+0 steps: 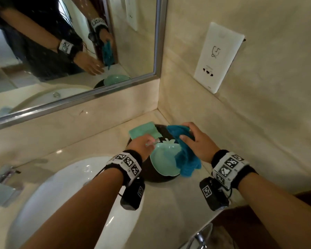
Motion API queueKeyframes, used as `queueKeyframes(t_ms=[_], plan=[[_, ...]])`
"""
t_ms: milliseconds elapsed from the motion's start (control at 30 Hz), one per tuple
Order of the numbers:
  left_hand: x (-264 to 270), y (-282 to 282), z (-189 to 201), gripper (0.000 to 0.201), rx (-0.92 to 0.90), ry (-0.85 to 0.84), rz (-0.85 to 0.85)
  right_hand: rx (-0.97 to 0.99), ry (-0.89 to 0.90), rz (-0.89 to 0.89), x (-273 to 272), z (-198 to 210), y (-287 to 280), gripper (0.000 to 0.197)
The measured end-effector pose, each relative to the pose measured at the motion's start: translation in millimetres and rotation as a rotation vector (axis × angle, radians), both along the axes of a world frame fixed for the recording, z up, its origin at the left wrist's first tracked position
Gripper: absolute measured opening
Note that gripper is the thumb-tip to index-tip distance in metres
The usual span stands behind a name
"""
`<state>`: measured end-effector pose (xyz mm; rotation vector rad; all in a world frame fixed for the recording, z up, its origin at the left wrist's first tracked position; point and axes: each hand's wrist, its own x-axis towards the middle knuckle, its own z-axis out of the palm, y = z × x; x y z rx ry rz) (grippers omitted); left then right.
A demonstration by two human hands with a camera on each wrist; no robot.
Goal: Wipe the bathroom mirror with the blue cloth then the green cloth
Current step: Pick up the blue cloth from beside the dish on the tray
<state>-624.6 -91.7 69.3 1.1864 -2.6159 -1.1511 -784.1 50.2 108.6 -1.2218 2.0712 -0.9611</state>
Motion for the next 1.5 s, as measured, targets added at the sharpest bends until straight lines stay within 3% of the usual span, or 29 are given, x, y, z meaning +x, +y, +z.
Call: queueKeyframes(t_ms=[200,400,667,933,1333,1500], plan=[[-2.7,1.4,-52.2,0.028,0.033,-0.197,0.037,0.049,0.104,0.005,-9.1,-27.6,0.9,0.016],[-14.5,8.3,-91.1,0.039,0.135,-0.266,0.080,0.085,0.225,-0.135,-17.8,-56.2,5.8,0.013],[-21.5,13.2,-113.5,0.035,0.143,-0.241,0.162,0.094,0.202,-0.174,-25.6,-70.9,18.8,0.014],[-15.6,17.3,-105.8,0.031,0.304,-0.071,0.351,0.080,0.145,-0.146,-23.0,-67.1,23.5,0.016],[12.9,16.2,-42.9,0.034,0.438,0.138,0.407,-0.058,0.075,-0.077,-16.3,-23.5,10.5,0.037],[19.1,12.4,-17.3,0.034,0.442,0.175,0.458,-0.038,0.189,0.084,-4.1,-0.6,-7.1,0.034]])
